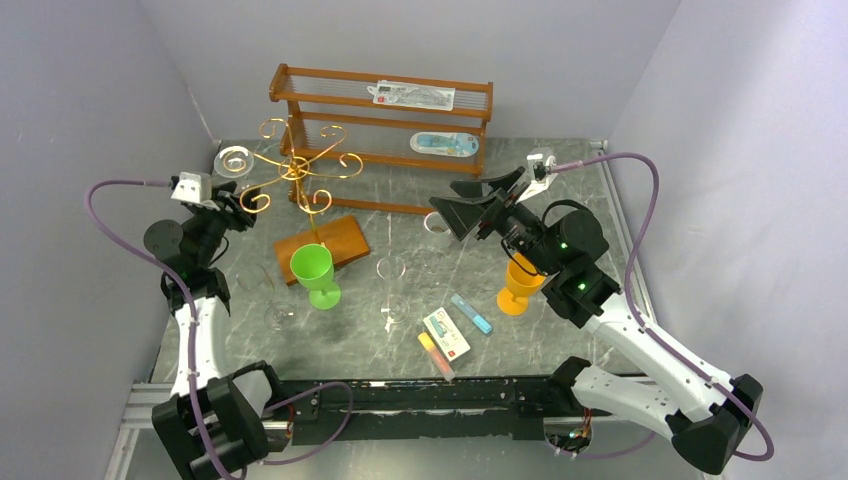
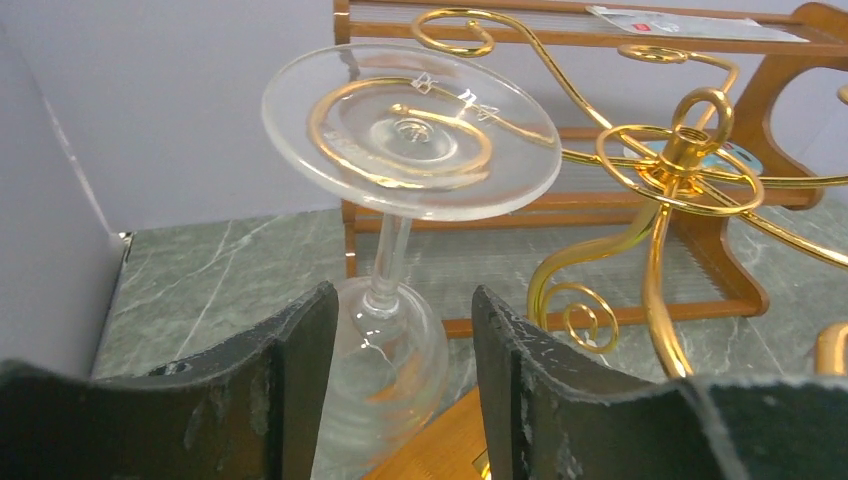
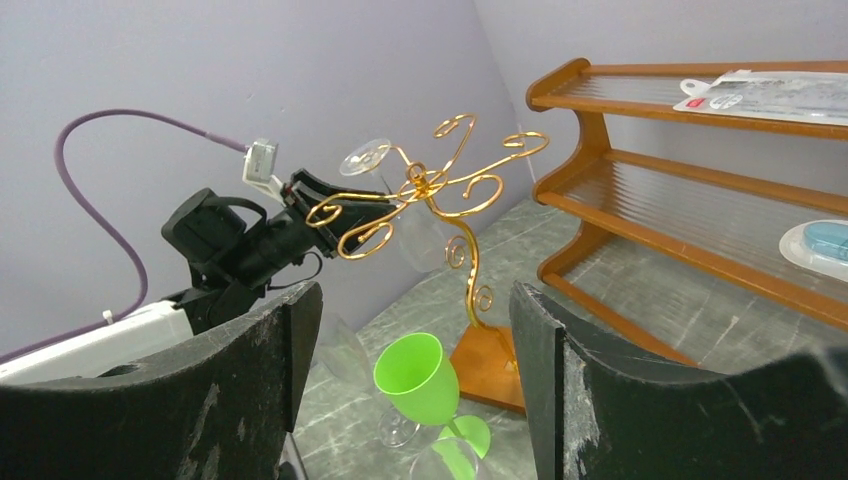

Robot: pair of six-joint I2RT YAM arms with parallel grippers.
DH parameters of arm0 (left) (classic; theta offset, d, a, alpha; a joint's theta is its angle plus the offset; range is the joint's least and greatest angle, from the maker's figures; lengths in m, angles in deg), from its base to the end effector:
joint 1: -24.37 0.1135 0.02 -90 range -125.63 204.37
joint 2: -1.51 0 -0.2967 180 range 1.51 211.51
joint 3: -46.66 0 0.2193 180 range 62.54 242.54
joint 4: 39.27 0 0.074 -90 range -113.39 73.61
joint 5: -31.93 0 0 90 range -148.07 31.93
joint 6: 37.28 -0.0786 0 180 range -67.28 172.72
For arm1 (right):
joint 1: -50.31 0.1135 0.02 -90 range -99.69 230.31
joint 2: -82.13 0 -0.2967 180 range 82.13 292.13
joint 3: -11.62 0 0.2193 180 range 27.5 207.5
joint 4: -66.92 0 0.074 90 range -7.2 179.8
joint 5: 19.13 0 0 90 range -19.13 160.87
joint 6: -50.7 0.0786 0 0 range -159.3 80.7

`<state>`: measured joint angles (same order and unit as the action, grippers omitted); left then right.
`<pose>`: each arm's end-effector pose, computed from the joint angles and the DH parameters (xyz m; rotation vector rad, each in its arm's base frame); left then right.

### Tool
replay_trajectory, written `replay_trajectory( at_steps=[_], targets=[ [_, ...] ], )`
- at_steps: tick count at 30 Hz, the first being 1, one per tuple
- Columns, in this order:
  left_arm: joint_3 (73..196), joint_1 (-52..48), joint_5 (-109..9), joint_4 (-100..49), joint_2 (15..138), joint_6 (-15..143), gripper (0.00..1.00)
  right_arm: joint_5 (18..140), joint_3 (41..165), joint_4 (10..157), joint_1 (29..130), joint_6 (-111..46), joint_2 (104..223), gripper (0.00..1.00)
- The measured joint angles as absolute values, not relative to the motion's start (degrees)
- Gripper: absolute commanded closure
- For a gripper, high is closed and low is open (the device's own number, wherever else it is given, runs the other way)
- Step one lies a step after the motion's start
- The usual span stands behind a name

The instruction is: Place the wine glass upside down on the wine glass rack

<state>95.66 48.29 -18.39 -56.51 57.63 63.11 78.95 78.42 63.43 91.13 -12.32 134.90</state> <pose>0.2074 0.0371 0.3563 0.1546 1.4331 -0.2881 0.1426 0.1378 0.4486 -0.2902 1.3172 1.1004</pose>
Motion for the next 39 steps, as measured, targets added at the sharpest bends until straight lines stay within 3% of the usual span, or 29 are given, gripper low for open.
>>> replay_trajectory(
  at_steps=[13,26,32,39],
  targets=[
    [95.68,48.29,-27.5,-41.5,48.6,60.47,0.32,79.98,78.64,64.34,91.13,-9.52,136.15,0.27],
    [101.41,48.27,-43.85,-13.41,40.87,61.54,0.32,79.89,79.53,69.63,91.13,-6.44,136.8,0.27],
    [110.7,48.27,-53.78,0.42,40.12,65.58,0.31,77.09,80.89,77.33,91.15,-5.7,137.59,0.27],
    [124.77,48.27,-56.55,13.58,43.56,67.57,0.28,73.33,87.2,93.15,91.15,-6.35,144.15,0.29]
  ],
)
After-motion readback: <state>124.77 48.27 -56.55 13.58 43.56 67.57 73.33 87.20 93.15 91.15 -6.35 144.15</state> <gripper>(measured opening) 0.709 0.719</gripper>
